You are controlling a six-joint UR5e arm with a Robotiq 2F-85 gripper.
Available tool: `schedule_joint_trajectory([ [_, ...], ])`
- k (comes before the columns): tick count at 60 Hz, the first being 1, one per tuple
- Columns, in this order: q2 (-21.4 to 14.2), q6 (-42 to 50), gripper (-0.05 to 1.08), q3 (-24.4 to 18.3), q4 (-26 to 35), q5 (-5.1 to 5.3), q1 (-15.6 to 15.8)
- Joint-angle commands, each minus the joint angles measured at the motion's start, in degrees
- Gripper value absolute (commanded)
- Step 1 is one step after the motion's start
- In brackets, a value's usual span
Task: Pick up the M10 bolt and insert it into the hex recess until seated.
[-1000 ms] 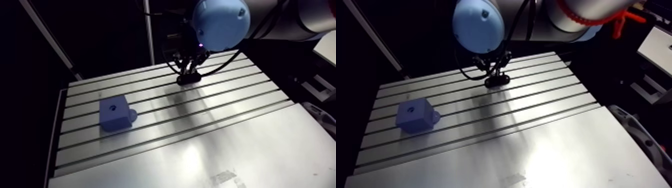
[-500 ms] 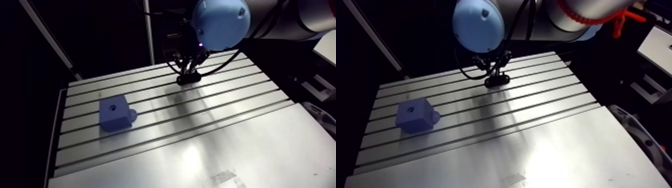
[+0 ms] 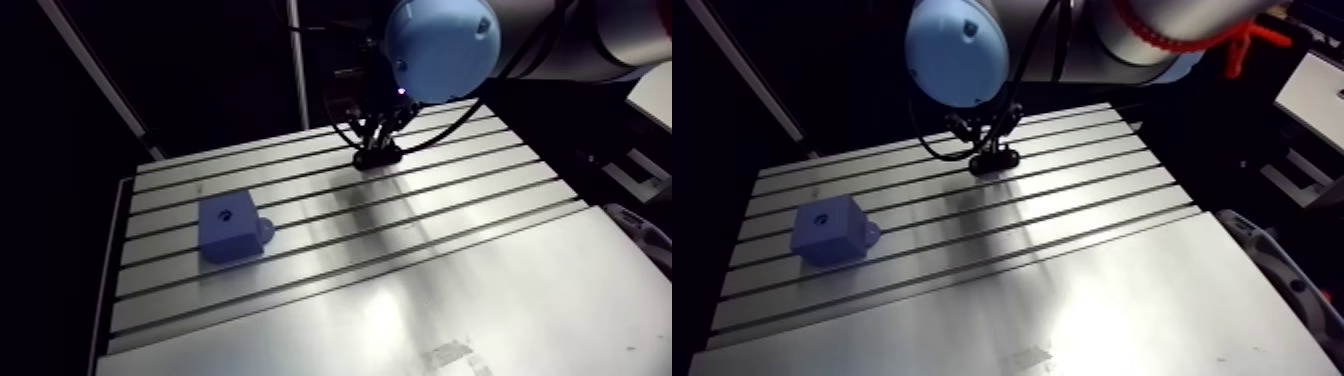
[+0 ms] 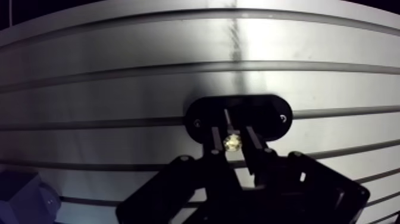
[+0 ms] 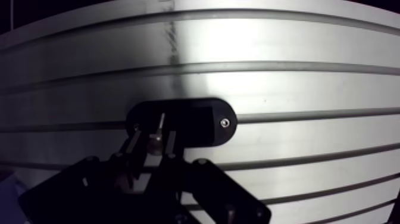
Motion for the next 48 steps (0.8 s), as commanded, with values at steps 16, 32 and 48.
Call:
schedule_joint_trajectory([
  [16,-0.03,0.0,0.71,-0.15,0.0,0.12,0.05],
  [32,-0.2,0.0,0.74,-0.23,0.0,0.3,0.05],
  [48,-0.71,0.0,0.75,-0.5,0.09,0.4,0.05],
])
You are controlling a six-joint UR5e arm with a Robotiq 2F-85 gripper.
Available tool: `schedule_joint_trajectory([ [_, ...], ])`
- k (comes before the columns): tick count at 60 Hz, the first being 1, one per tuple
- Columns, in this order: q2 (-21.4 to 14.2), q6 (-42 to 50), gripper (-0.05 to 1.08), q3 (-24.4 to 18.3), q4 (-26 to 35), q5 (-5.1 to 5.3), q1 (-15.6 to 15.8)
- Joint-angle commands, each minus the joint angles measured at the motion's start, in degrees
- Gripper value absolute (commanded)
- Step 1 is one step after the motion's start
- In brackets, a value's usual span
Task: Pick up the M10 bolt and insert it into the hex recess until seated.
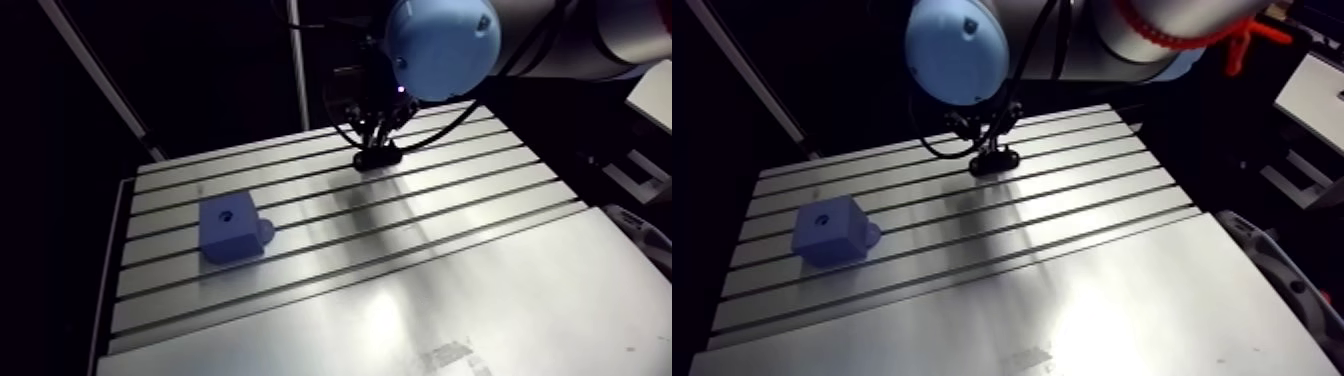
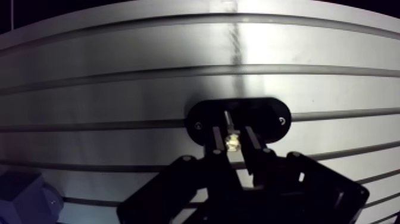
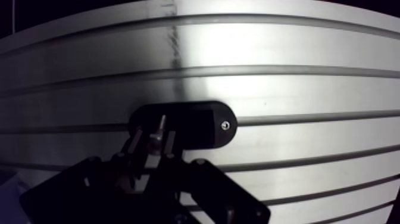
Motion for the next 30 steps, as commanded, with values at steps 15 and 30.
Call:
schedule_joint_trajectory([
  [15,-1.85,-0.08,0.75,-0.99,0.42,0.06,0.18],
  [30,-4.62,-0.08,0.75,-1.77,1.59,-0.13,0.43],
])
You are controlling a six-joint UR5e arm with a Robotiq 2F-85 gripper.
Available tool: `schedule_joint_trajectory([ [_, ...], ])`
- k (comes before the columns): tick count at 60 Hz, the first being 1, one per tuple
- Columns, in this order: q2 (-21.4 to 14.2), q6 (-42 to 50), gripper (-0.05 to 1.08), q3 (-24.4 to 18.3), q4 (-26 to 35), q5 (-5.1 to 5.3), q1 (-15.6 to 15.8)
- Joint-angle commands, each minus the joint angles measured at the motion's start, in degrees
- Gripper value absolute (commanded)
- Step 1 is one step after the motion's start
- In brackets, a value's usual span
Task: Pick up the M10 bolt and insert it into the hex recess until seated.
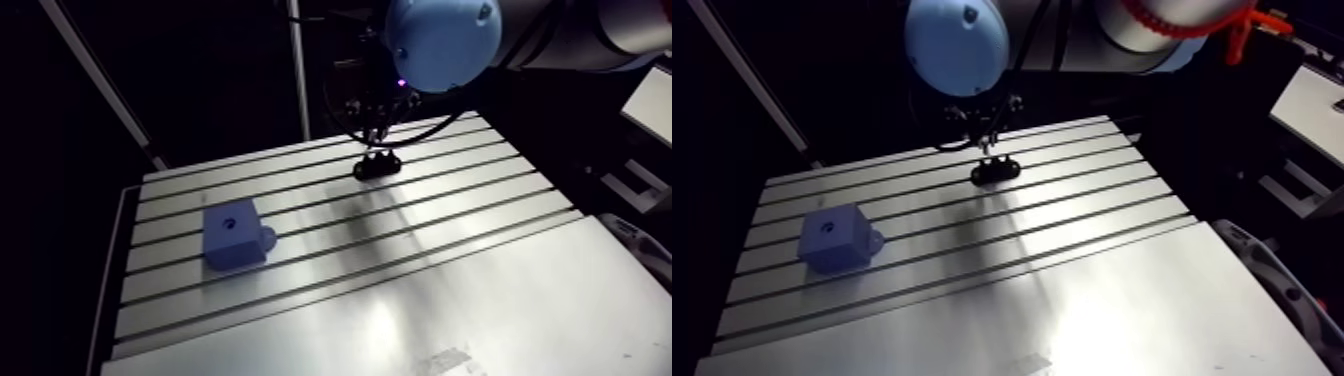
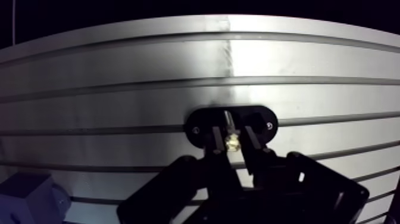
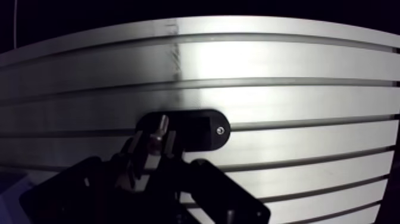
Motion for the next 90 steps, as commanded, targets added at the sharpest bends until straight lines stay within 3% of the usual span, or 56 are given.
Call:
schedule_joint_trajectory([
  [1,-2.36,-0.06,0.75,-0.64,1.05,-0.09,0.24],
  [12,-5.45,0.65,0.75,-2.34,6.82,-0.16,1.03],
  [27,-9.78,4.58,0.75,-7.22,21.62,-0.42,2.91],
  [31,-10.34,5.53,0.75,-8.45,26.33,-1.09,4.71],
  [39,-10.72,6.7,0.75,-8.66,27.73,-1.39,6.17],
  [41,-10.72,7.37,0.75,-8.66,28.13,-1.85,6.37],
  [43,-10.65,9.18,0.75,-8.97,30.28,-3.21,6.96],
  [47,-10.46,10.31,0.75,-9.42,32.2,-3.91,8.22],
  [63,-10.2,14.12,0.75,-10.65,35.63,-4.19,12.41],
  [67,-9.54,15.9,0.75,-11.34,37.35,-3.79,13.47],
  [76,-9.24,16.98,0.75,-11.8,37.45,-3.6,14.38],
  [90,-7.96,18.55,0.75,-13.1,36.03,-3.28,18.29],
])
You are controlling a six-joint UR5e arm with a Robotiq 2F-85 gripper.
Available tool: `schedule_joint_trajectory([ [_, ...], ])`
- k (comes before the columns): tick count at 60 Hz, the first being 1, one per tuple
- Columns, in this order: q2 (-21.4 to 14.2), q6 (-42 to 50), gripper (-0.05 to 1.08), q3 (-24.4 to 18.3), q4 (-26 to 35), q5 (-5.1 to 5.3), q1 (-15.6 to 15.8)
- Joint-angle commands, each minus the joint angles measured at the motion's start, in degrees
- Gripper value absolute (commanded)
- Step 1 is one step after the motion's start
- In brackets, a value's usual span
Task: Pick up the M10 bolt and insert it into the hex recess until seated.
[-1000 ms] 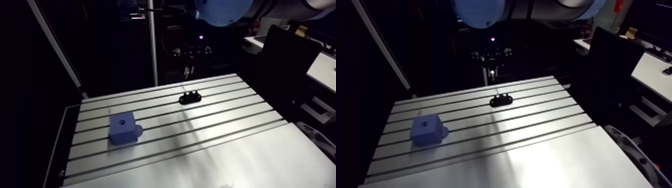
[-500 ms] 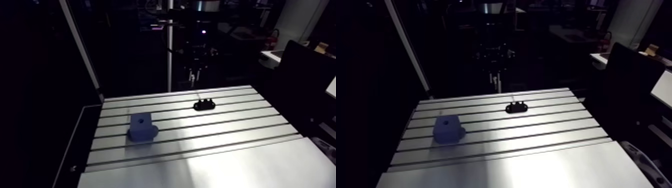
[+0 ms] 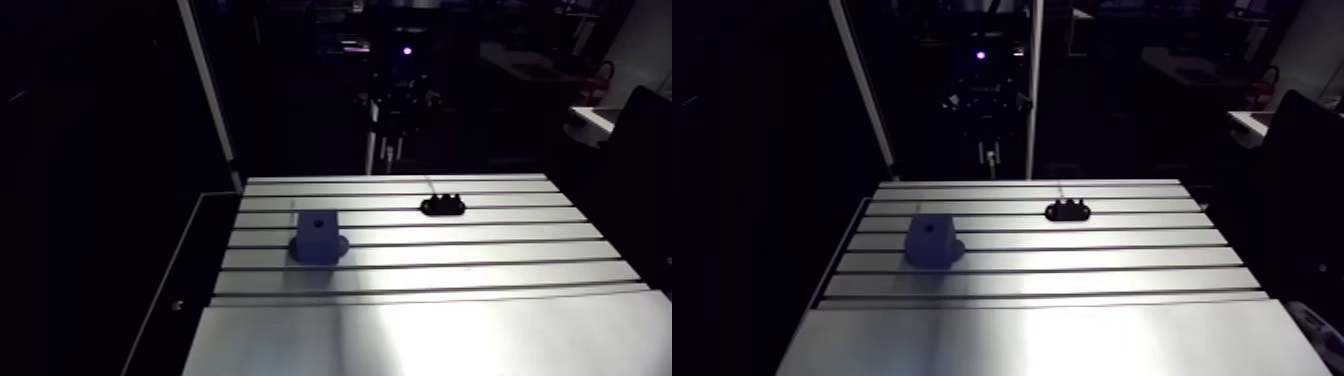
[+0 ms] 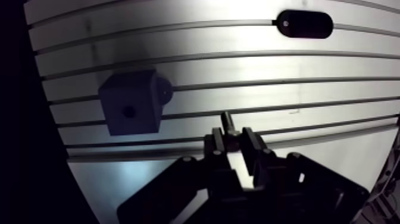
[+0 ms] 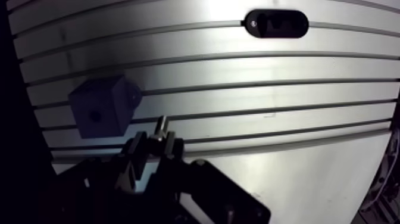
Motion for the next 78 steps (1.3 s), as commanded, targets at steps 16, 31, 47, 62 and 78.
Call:
schedule_joint_trajectory([
  [16,2.82,4.1,0.74,-2.45,-0.9,0.79,5.54],
  [31,3.2,6.0,0.74,-2.49,-0.81,0.79,7.42],
  [47,4.07,6.53,0.74,-2.12,-0.99,0.75,9.72],
  [62,4.79,6.97,0.73,-1.79,-3.01,0.78,11.11],
  [78,5.04,6.97,0.73,-0.4,-3.94,0.68,11.58],
])
